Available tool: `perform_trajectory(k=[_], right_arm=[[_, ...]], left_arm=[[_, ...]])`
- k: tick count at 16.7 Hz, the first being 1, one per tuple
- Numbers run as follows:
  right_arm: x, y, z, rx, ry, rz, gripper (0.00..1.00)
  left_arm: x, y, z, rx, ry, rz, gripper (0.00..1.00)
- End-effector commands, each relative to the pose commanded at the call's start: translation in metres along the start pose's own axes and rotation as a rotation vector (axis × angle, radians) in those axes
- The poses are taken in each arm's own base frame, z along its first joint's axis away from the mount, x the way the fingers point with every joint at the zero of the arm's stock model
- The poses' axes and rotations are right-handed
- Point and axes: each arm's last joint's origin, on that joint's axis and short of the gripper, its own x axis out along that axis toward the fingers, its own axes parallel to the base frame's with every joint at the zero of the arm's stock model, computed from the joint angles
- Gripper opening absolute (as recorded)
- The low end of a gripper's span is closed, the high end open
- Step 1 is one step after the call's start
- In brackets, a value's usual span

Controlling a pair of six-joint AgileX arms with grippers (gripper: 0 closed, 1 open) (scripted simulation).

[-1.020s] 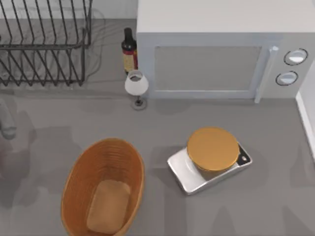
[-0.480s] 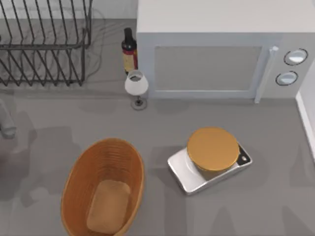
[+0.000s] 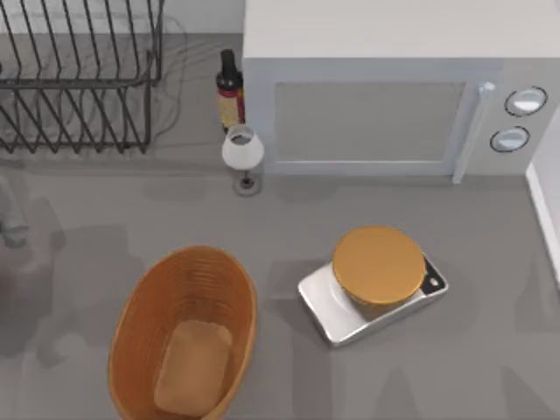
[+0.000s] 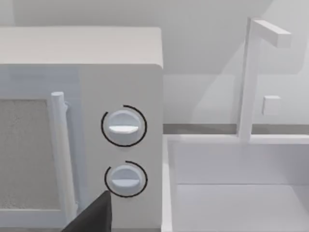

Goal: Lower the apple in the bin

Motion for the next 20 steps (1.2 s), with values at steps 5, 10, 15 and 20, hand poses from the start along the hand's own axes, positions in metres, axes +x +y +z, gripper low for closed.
perform_trajectory(k=[5,10,15,20], right_arm=[[0.000,0.000,0.000,0.000,0.000,0.000,1.00],[0.000,0.000,0.000,0.000,0.000,0.000,1.00],[0.000,0.000,0.000,0.000,0.000,0.000,1.00],[0.000,0.000,0.000,0.000,0.000,0.000,1.00]], left_arm=[[-0.029,0.010,0.002,0.002,-0.002,0.004,0.00],[-0.101,0.009,0.003,0.008,0.009,-0.029,0.00],[-0.150,0.000,0.001,0.000,0.000,0.000,0.00],[-0.148,0.001,0.000,-0.001,0.001,-0.003,0.00]])
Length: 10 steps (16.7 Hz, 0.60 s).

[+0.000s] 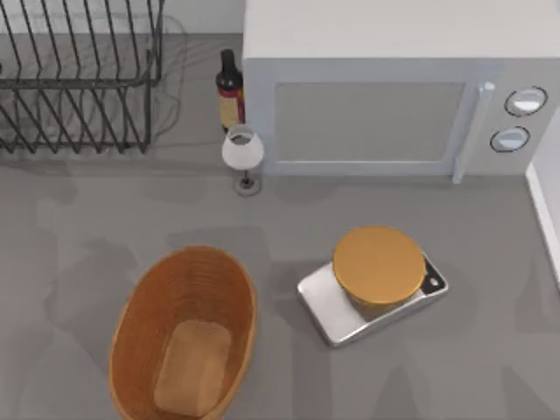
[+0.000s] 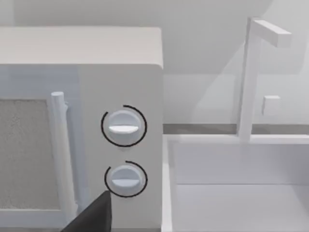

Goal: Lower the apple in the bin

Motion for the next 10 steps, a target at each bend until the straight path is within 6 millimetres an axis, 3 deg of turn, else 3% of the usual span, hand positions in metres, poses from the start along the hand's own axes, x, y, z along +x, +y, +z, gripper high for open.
perform_trajectory(k=[4,10], right_arm=[[0.000,0.000,0.000,0.000,0.000,0.000,1.00],[0.000,0.000,0.000,0.000,0.000,0.000,1.00]], left_arm=[[-0.001,-0.007,0.015,-0.050,-0.006,-0.003,0.00],[-0.003,-0.044,0.070,-0.275,-0.022,-0.025,0.00]])
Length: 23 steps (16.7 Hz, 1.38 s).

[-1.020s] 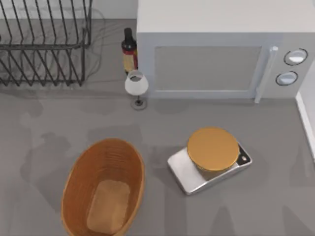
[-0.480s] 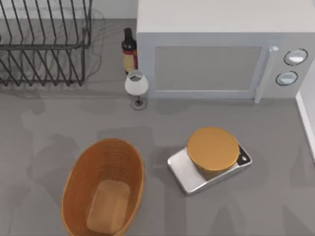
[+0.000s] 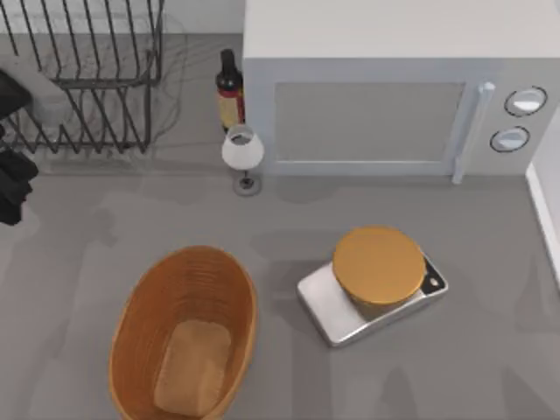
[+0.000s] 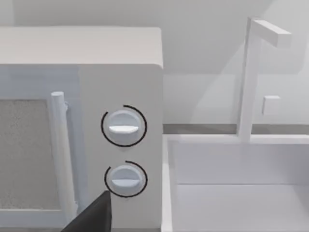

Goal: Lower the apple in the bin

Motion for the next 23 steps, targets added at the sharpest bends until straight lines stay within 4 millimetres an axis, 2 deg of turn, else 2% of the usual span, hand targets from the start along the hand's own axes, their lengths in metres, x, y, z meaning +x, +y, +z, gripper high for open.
perform_trajectory(k=[6,10,13,16,23], right_arm=[[0.000,0.000,0.000,0.000,0.000,0.000,1.00],[0.000,0.000,0.000,0.000,0.000,0.000,1.00],[0.000,0.000,0.000,0.000,0.000,0.000,1.00],[0.000,0.000,0.000,0.000,0.000,0.000,1.00],[0.000,0.000,0.000,0.000,0.000,0.000,1.00]], left_arm=[[0.005,-0.080,0.032,-0.402,0.013,-0.047,0.00],[0.004,-0.130,0.038,-0.620,0.004,-0.066,0.00],[0.001,-0.157,0.037,-0.710,-0.019,-0.079,0.00],[-0.002,-0.170,0.034,-0.748,-0.039,-0.089,0.00],[0.003,-0.170,0.034,-0.757,-0.038,-0.088,0.00]])
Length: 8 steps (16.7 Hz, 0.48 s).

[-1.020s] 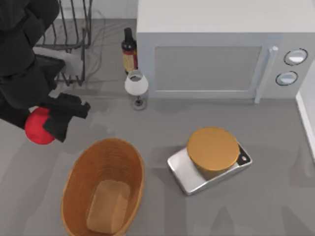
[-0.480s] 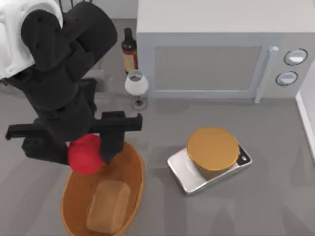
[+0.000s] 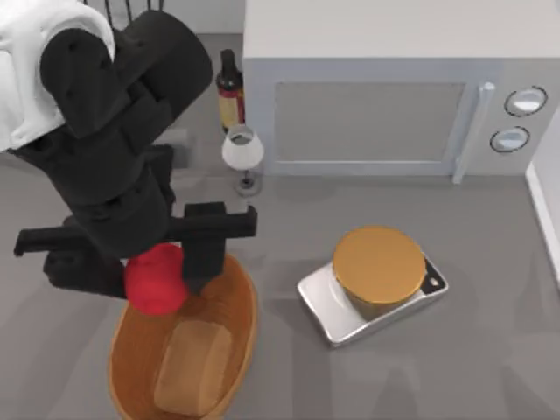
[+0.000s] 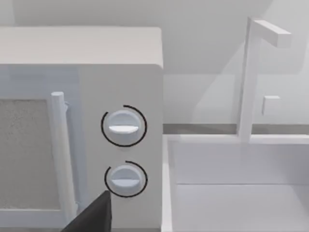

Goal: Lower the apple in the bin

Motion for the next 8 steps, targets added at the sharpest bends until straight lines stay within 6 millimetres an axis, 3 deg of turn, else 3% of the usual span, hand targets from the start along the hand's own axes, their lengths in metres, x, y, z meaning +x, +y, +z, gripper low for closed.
perform_trajectory(k=[6,8], right_arm=[[0.000,0.000,0.000,0.000,0.000,0.000,1.00],[0.000,0.000,0.000,0.000,0.000,0.000,1.00]], left_arm=[[0.055,0.000,0.000,0.006,-0.008,-0.007,0.00],[0.065,0.001,-0.001,0.005,-0.003,-0.003,0.00]])
